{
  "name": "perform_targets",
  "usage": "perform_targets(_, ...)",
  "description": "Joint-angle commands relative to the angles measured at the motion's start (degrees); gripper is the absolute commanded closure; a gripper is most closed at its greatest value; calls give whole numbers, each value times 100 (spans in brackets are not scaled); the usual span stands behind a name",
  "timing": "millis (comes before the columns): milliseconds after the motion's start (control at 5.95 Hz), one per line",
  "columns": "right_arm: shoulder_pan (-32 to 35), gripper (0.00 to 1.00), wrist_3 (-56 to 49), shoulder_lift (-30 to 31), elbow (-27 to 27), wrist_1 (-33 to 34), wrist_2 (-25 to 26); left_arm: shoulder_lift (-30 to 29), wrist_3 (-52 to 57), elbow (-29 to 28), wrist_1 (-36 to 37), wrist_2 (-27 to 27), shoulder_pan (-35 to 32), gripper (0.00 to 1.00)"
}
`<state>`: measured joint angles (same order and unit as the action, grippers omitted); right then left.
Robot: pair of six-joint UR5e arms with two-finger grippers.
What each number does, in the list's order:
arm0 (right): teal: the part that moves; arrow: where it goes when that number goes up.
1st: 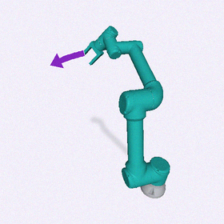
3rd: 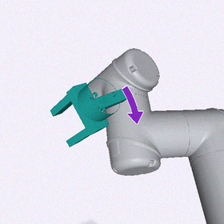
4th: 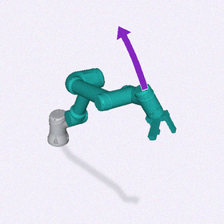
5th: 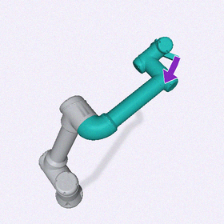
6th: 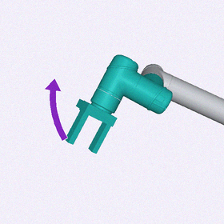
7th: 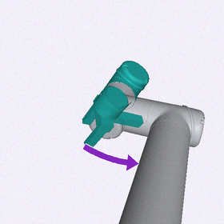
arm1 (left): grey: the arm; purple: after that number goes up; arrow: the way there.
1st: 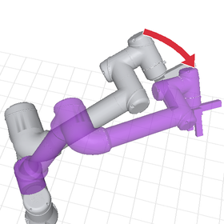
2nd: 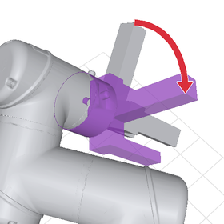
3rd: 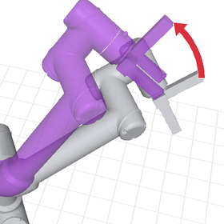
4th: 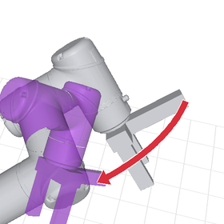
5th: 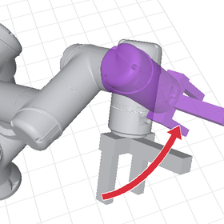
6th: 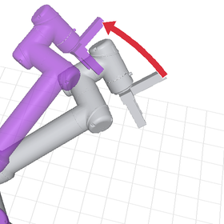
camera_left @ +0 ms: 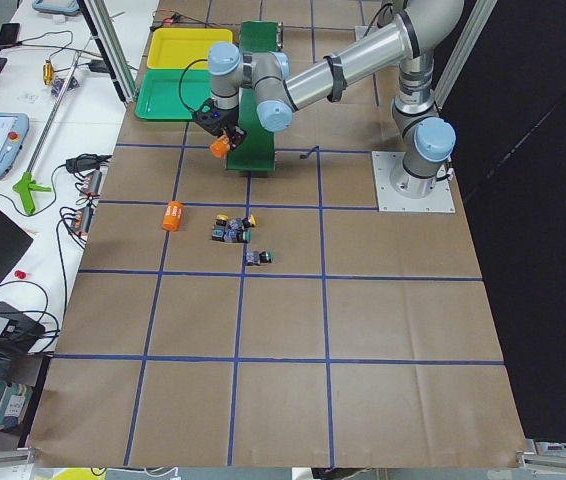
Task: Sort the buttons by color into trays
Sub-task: 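Place the cylinder on the belt's near end and open the left gripper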
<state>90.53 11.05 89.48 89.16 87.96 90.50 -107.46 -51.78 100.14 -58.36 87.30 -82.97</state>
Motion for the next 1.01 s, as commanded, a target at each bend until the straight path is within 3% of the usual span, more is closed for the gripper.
perform_targets(0, 0, 0, -7, -9, -3, 2, -6, -90, -1687, 67, 0, 50, -595, 100)
perform_targets(672, 9, 0, 11, 0, 5, -7, 12, -73, -3186, 471, -17, 16, -958, 99)
perform_targets(840, 0, 0, 2, -9, -3, 2, 21, -73, -3241, 463, -35, 33, -975, 90)
